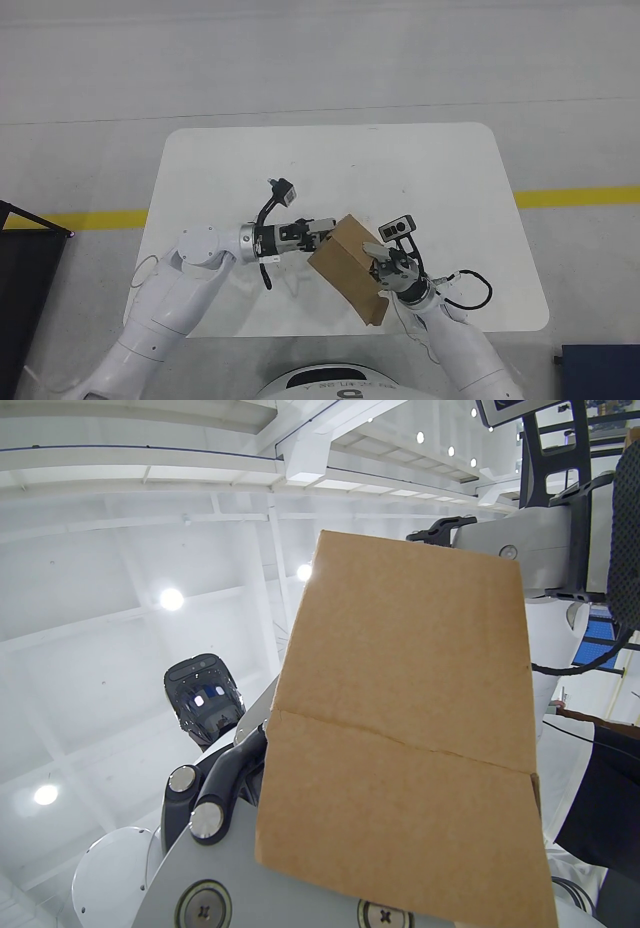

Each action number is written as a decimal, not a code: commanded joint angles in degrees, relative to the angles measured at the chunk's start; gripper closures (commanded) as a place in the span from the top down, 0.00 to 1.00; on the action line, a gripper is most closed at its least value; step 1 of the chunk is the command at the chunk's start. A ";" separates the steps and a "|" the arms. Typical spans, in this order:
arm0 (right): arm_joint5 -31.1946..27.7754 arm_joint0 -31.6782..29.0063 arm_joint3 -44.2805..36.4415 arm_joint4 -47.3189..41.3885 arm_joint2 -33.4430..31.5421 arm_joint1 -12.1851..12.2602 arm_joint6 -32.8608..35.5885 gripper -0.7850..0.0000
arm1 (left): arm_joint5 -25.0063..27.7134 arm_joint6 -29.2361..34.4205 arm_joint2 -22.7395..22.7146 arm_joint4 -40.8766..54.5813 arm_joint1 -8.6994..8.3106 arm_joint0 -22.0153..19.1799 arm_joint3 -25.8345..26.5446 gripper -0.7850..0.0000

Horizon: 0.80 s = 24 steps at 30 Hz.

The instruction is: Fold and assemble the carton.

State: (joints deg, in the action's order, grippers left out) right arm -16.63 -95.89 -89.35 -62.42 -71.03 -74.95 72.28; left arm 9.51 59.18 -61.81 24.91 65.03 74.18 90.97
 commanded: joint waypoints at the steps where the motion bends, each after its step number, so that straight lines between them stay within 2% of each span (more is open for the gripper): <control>1: 0.03 0.04 0.06 -0.30 0.02 0.00 0.08 0.00 | 0.15 0.06 0.19 -0.26 -0.01 -0.01 -0.10 0.88; 7: 0.19 0.27 0.42 -1.12 0.20 -0.01 0.28 0.00 | 0.04 0.15 0.72 -0.31 0.00 -0.26 -0.16 0.84; 13: 0.09 0.55 0.89 -1.51 0.40 -0.03 0.40 0.00 | 0.27 -1.12 0.49 0.22 0.01 -0.49 -0.19 0.83; 24: 0.07 0.48 1.10 -1.52 -0.73 0.21 0.27 0.00 | 2.01 -4.55 -8.22 0.77 -1.52 2.47 -0.86 0.98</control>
State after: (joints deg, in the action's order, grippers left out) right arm -16.59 -95.45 -88.26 -64.02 -71.65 -74.76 72.73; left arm 11.37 54.99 -69.15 25.46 63.63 76.35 90.10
